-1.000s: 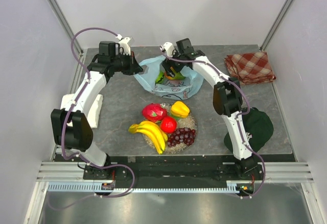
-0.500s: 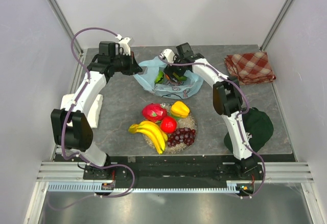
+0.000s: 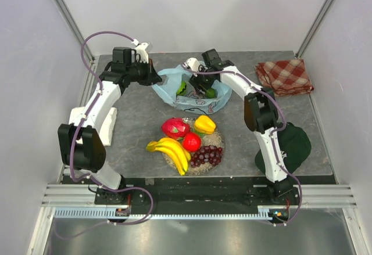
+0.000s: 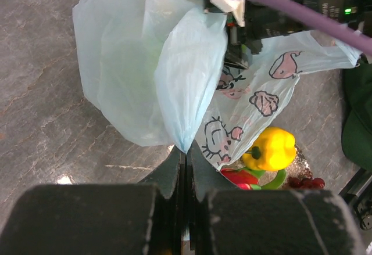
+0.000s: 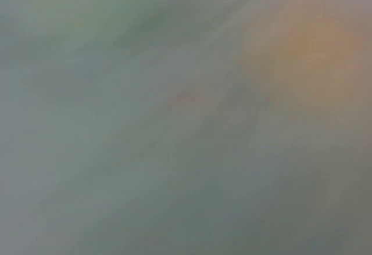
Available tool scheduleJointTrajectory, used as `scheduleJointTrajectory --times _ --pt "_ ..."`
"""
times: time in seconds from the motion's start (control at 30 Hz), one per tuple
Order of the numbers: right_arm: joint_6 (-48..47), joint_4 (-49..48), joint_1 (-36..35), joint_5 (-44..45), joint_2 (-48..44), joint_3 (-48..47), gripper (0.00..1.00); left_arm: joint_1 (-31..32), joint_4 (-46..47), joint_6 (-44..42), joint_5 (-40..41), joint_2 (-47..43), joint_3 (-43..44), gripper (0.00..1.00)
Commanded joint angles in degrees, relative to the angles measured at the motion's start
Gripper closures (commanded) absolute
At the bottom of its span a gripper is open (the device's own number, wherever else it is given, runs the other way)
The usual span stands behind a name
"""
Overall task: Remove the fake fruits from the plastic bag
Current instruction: Take out the fake fruit from the plastic bag, then place the fake fruit in the plastic bag.
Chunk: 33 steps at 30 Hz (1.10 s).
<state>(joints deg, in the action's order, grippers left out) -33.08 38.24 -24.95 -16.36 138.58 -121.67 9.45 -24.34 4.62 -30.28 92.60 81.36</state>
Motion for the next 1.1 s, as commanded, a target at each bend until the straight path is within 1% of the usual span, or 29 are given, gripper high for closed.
scheduleJointTrajectory --times 0.0,0.07,0.13,0.27,0.3,0.43,0.5,0.53,0.67,0.73,0.8,0.93,1.03,1.07 --pt "3.81 1.39 0.08 -7.36 -13.59 0.72 0.45 -0.14 1.13 -1.37 0.22 0.92 1.96 0.98" --pt "4.34 2.01 0.08 -9.73 -18.23 1.25 0.45 -0.14 1.4 -1.2 0.22 1.09 1.96 0.98" --pt "5.3 2.63 0.16 -11.4 -20.89 2.04 0.44 -0.14 1.75 -0.93 0.22 1.18 1.87 0.98" --pt "8.29 3.69 1.22 -19.21 -26.33 3.71 0.4 -0.14 2.1 -0.58 0.31 1.45 2.04 0.98" --pt "8.99 3.6 1.57 -23.33 -26.87 4.76 0.4 -0.14 2.19 -0.58 0.31 1.36 2.13 0.98" --pt "14.34 2.9 3.23 -31.79 -26.35 6.53 0.39 -0.14 2.71 -0.23 0.4 1.18 2.66 0.98" --pt "18.3 2.37 3.85 -35.3 -23.63 6.44 0.39 -0.14 2.63 -0.14 0.4 0.74 2.84 0.98" --pt "19.27 2.19 4.38 -35.58 -21.53 6.27 0.39 -0.14 2.8 -0.14 0.4 0.57 3.01 0.98" --pt "23.32 -2.46 5.96 -32.78 -16.44 5.92 0.39 -0.14 3.15 0.65 0.05 0.3 3.54 0.98" --pt "24.11 -2.82 6.93 -32.59 -12.66 2.85 0.38 -0.14 3.42 1.0 -0.21 0.3 3.89 0.98" --pt "24.12 -2.82 7.28 -32.51 -10.8 0.91 0.37 -0.14 3.51 1.27 -0.48 0.39 4.33 0.98" --pt "20.35 -2.64 7.37 -29.8 -7.55 0.99 0.33 -0.05 4.38 2.49 -0.92 1.18 4.42 0.98" --pt "17.09 -2.82 6.41 -17.08 -5.53 1.52 0.32 0.3 5.17 3.55 -1.36 2.15 4.24 0.98" --pt "16.74 -2.91 6.32 -11.3 -4.91 1.43 0.31 0.48 5.44 3.99 -1.36 2.24 4.24 0.98"
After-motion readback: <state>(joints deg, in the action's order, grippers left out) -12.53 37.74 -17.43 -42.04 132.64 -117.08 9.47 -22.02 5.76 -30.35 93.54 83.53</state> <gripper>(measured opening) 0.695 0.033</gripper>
